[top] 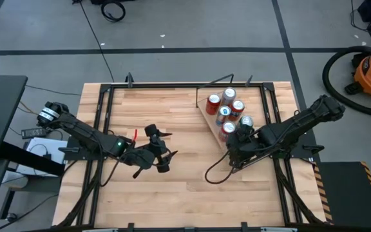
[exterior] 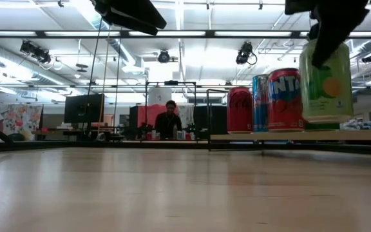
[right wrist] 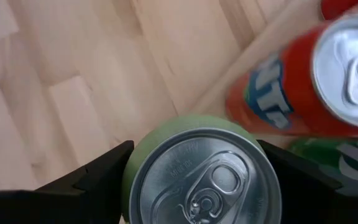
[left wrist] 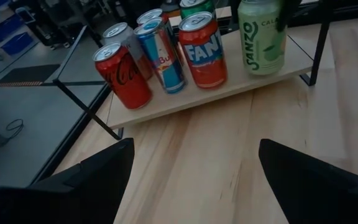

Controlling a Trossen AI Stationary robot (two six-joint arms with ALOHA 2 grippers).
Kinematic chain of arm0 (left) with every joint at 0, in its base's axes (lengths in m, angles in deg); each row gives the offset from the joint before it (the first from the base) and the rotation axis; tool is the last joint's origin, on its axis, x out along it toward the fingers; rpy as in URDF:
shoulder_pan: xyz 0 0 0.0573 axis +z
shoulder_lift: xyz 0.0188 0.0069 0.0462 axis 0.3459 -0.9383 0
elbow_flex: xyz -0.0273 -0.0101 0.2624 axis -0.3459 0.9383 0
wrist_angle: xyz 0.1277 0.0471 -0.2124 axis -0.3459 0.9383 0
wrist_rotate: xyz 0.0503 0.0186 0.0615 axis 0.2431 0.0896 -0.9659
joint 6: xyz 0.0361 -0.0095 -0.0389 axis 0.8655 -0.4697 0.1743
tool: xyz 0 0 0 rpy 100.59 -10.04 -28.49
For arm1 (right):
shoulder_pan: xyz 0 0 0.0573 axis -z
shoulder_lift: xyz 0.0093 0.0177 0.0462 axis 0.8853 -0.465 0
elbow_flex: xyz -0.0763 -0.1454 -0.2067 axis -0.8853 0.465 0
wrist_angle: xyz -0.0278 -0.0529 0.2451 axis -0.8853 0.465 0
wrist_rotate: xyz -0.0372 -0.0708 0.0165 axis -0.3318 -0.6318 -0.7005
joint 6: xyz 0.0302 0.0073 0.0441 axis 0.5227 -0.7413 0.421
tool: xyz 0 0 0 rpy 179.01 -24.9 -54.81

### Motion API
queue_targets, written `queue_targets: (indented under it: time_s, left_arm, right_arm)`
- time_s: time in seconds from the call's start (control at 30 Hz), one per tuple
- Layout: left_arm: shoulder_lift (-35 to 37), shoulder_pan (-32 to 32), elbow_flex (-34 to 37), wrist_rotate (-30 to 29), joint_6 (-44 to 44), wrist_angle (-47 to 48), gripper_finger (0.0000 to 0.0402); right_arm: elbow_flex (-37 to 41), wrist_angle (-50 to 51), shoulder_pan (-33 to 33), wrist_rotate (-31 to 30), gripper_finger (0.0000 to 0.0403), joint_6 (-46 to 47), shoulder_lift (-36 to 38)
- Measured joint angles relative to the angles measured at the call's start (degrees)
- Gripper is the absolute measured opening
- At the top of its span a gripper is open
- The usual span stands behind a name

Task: Place canned beverage on shelf
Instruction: Put the light green soda can on the shelf

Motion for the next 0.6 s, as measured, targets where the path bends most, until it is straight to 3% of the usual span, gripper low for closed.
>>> queue_targets:
  time_s: [0.4,0.6]
  left_arm:
    - [0.0,0.0,0.0,0.0,0.0,0.0,0.0356]
    - [0.0,0.0,0.0,0.0,0.4,0.0,0.0356]
  right_arm:
    - [5.5,-1.0,0.0,0.8,0.0323,2.5,2.9]
    - [5.7,-0.3,0.1,1.4,0.0353,3.3,3.6]
